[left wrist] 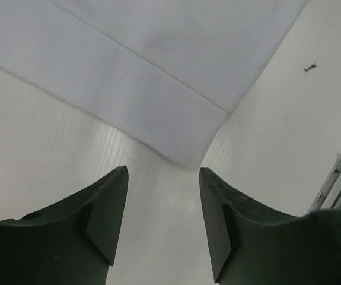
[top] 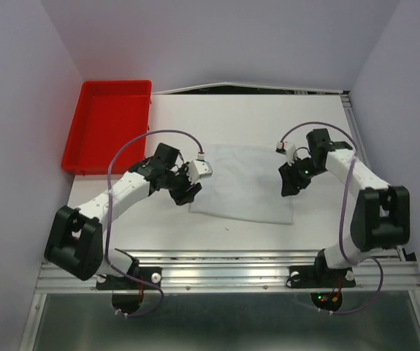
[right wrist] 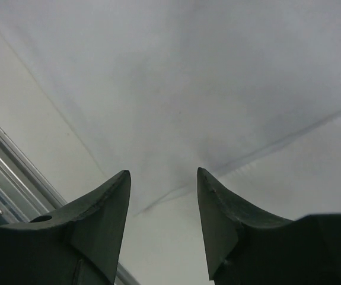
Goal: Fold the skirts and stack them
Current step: Flatten the skirt out, then fold the skirt
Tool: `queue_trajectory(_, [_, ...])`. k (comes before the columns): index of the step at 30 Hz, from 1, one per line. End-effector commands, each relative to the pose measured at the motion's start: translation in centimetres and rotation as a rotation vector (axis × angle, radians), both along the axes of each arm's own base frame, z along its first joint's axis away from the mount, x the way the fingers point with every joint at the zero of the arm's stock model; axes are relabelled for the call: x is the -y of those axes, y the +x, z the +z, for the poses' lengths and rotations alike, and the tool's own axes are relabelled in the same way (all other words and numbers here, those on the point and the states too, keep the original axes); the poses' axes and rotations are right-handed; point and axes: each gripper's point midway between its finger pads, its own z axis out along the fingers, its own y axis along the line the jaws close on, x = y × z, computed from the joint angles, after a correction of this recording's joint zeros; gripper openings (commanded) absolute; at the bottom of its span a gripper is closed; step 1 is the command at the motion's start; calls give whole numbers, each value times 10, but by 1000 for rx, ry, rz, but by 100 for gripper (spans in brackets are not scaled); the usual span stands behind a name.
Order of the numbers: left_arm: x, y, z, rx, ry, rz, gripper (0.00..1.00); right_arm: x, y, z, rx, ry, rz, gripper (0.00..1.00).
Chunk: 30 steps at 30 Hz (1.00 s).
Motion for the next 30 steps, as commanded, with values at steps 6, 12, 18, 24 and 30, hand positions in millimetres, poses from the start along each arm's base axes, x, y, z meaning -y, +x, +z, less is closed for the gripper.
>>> queue_trajectory(6, [-9,-16,10,332,38,-332,61,17,-62,21,394,-150,283,50])
queue_trajectory(12, [-5,-10,-9,428,100,-416,61,12,-67,-7,487,-236,395,50])
queue_trajectory(18, [-1,-8,-24,448,134,-451,62,13,-80,-30,460,-275,445,50])
queue_trajectory(24, [11,-4,-36,440,139,-473,62,8,-78,-42,471,-303,486,50])
queue_trajectory(30, [15,-13,-40,428,126,-538,58,9,-78,-49,467,-323,498,47])
